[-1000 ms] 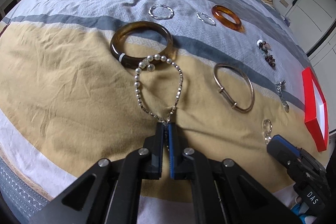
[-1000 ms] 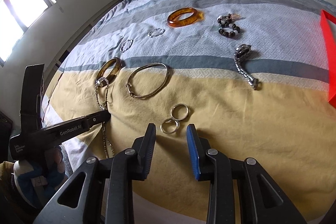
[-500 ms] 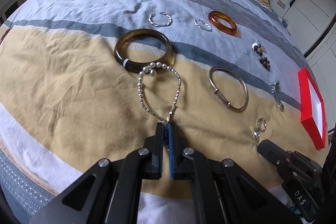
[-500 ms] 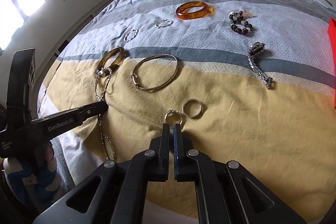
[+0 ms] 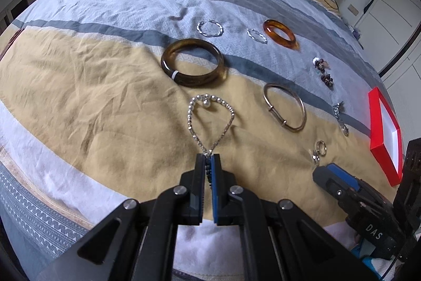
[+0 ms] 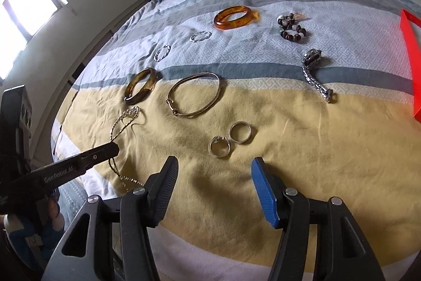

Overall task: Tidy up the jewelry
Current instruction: 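Grasp the small silver ring with the right tool while the left tool lifts the necklace, then carry the necklace and ring into the red box and open both tools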

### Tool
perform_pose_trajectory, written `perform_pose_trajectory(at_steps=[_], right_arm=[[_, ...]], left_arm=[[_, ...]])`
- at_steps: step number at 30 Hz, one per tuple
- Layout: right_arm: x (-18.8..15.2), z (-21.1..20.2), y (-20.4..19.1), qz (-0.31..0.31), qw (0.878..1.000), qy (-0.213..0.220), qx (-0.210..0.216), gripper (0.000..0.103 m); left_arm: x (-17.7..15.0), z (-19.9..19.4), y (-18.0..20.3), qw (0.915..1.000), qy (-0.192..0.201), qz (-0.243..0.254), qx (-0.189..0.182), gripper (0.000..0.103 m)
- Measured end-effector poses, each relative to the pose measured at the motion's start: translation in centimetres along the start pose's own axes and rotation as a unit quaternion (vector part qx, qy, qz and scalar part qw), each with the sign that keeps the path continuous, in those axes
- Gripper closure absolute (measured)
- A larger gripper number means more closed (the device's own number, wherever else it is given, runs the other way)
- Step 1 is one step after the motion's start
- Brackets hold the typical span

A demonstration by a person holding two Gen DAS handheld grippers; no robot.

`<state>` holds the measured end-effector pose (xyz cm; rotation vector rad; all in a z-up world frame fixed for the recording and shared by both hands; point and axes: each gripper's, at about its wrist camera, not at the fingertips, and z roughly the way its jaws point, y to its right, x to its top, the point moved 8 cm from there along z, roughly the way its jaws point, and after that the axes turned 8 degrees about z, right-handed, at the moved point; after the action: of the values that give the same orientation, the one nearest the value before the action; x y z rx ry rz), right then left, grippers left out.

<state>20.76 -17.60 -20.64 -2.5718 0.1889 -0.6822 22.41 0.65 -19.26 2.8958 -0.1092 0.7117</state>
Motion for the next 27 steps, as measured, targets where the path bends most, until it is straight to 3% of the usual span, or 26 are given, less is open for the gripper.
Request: perform_pose_trajectory(at_steps=[6, 10, 18, 27], right_arm=[[0.6, 1.7, 0.5, 0.039, 0.999, -0.012, 0.010, 0.072], [1.0, 2.3, 0.9, 0.064, 0.998, -0.013, 0.012, 0.084], [0.9, 2.3, 0.1, 0.039, 0.999, -0.013, 0.004, 0.084], [-0.4, -2.2, -0.3, 0.025, 0.999, 0.014, 0.020, 0.084]], left_arm=[[0.0, 0.5, -0.7, 0.9999, -0.004, -0.009, -0.004, 0.099], [-0.1, 0.7, -0.8, 0.9999, -0.006, -0.008, -0.006, 0.099], [0.4, -0.5, -0.2, 0.9999, 0.006, -0.002, -0.009, 0.099], [1.3, -4.5, 2.5, 0.9988, 0.036, 0.025, -0.021, 0.099]])
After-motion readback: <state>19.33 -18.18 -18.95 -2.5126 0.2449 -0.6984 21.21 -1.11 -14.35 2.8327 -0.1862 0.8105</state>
